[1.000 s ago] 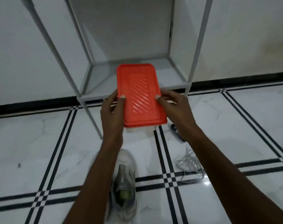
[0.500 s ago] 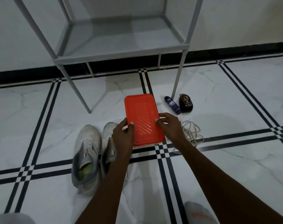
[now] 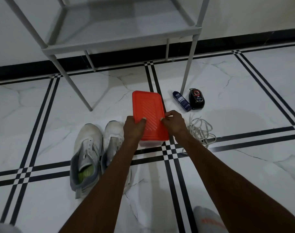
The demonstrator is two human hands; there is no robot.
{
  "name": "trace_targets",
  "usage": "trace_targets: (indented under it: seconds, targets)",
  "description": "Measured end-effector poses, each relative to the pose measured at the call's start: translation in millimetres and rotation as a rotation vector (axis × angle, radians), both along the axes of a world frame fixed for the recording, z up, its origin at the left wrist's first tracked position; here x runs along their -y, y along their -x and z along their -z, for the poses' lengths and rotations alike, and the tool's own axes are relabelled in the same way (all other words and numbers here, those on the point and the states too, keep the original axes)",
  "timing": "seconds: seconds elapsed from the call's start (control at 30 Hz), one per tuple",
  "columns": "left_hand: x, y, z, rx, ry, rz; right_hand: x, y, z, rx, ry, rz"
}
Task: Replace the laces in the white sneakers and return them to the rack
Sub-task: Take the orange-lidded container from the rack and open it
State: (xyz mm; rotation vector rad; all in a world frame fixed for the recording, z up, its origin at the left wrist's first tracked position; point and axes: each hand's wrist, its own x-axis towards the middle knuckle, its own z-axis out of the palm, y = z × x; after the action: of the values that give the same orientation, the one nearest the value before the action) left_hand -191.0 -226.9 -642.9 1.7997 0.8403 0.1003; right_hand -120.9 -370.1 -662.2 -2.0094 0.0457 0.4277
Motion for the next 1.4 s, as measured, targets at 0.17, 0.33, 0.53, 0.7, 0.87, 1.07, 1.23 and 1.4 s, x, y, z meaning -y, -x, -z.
trace_targets:
  seconds: [0.17,0.33,0.53,0.7,0.87,1.07,1.23,1.4]
  targets:
    - [-5,-4,-12,0.139,-0.123,-0.050,-4,-9,-15,0.084,-0.068,0.028]
    - [-39,-2,-33,0.338,0.478,-0.426,-6,-20,-22,0.255,-0.086,-0.023]
    - [-93,19,-20,0.406,0.613,-0.597,-55,-16,-23,0.283,0.490,-0.811]
    - [-105,39,-5,0.406,0.641,-0.614,-83,-16,20,0.284,0.911,-1.071]
    - [-118,52,6,0.400,0.594,-0.656,-81,-6,43,0.452,0.893,-0.950]
    - [-114,56,11,0.396,0.618,-0.651,-74,-10,39,0.417,0.660,-0.753]
    - [-102,53,4,0.392,0.618,-0.619,-55,-28,-26,0.157,0.102,-0.436]
    - [-97,43,-6,0.442,0.657,-0.650,-10,-11,-106,-0.054,-0.231,-0.655]
